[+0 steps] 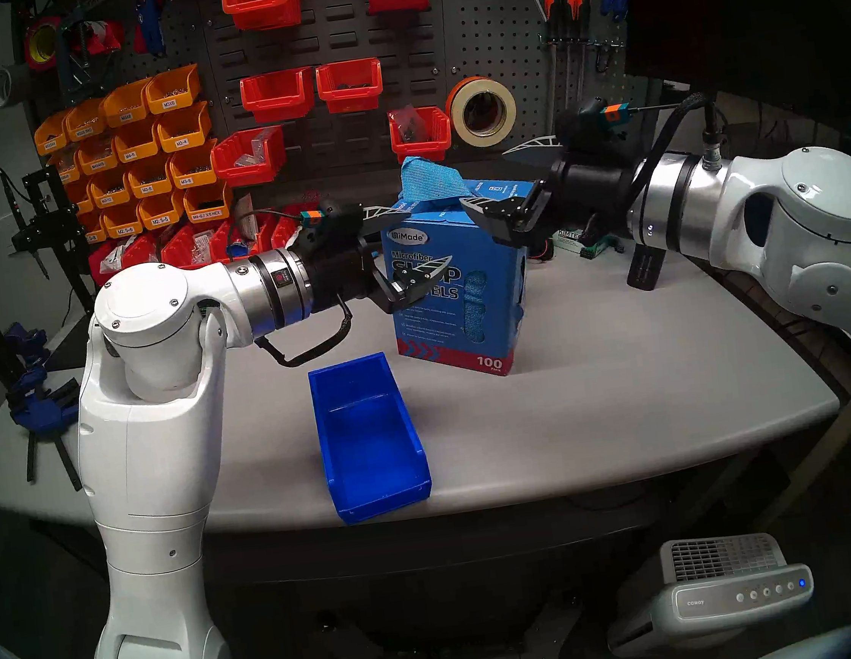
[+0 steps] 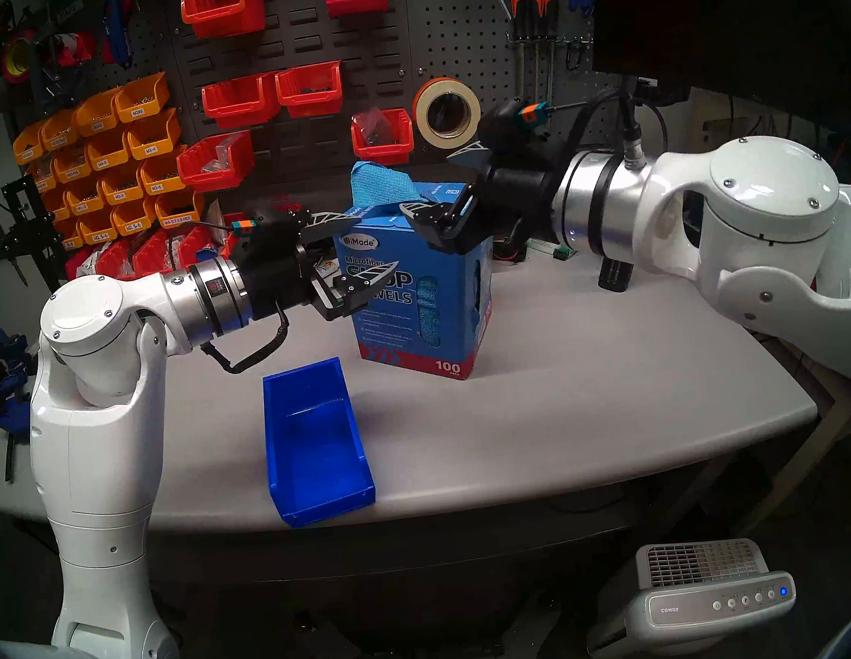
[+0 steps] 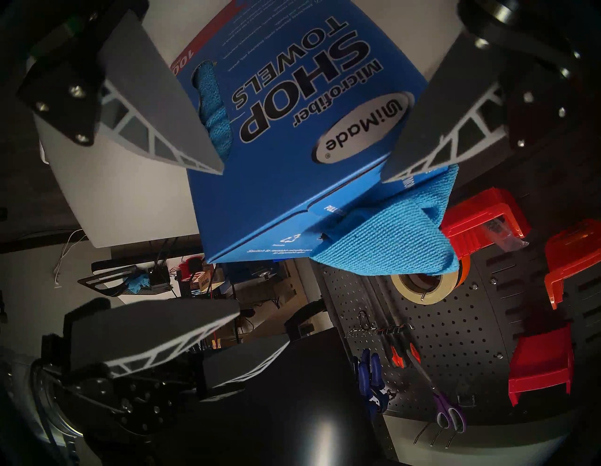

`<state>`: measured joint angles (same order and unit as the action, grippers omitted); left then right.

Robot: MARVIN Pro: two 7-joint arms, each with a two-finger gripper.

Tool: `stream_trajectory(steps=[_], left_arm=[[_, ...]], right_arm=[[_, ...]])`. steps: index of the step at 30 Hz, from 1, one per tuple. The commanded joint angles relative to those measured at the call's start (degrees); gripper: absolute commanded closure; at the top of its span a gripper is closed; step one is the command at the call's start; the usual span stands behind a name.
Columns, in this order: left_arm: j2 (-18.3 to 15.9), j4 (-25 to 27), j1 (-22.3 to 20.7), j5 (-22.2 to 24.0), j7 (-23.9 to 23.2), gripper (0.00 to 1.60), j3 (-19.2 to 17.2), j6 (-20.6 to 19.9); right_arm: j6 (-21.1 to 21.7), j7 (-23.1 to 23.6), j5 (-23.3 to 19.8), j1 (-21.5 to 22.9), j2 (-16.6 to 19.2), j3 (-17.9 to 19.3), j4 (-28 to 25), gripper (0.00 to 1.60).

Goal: Take out a shop towel

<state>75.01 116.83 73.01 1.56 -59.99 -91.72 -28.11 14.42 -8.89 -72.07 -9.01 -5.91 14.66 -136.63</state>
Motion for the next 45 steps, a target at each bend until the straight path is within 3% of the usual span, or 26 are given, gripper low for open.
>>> stream_trajectory(steps=[1, 7, 18, 25, 44, 45], left_arm=[[-0.7, -0.3, -1.1, 0.0, -0.8, 0.00, 0.4, 0.3], [-0.6, -0.2, -1.3, 0.0, -0.8, 0.00, 0.8, 0.3], [-0.2, 0.6, -1.1, 0.2, -0.2, 0.00, 1.5, -0.1], [0.3, 0.7, -1.1, 0.1, 0.2, 0.00, 1.6, -0.1], [0.6, 0.9, 0.0, 0.6, 1.3, 0.00, 1.2, -0.4], [0.5, 0.9, 0.0, 0.7, 1.3, 0.00, 1.1, -0.3]], right_arm=[[-0.4, 0.6, -1.3, 1.8, -0.4, 1.8, 0.0, 0.00], [1.6, 2.1, -3.7, 2.7, -1.6, 2.7, 2.0, 0.00], [7.1, 6.3, -1.2, 3.2, -7.7, 2.1, 10.9, 0.00], [9.3, 8.5, 0.9, 3.8, -10.9, 2.1, 13.6, 0.00], [10.3, 8.8, 5.3, 4.0, -15.1, 1.7, 16.7, 0.00], [10.3, 8.8, 5.4, 4.0, -15.3, 1.6, 16.9, 0.08]])
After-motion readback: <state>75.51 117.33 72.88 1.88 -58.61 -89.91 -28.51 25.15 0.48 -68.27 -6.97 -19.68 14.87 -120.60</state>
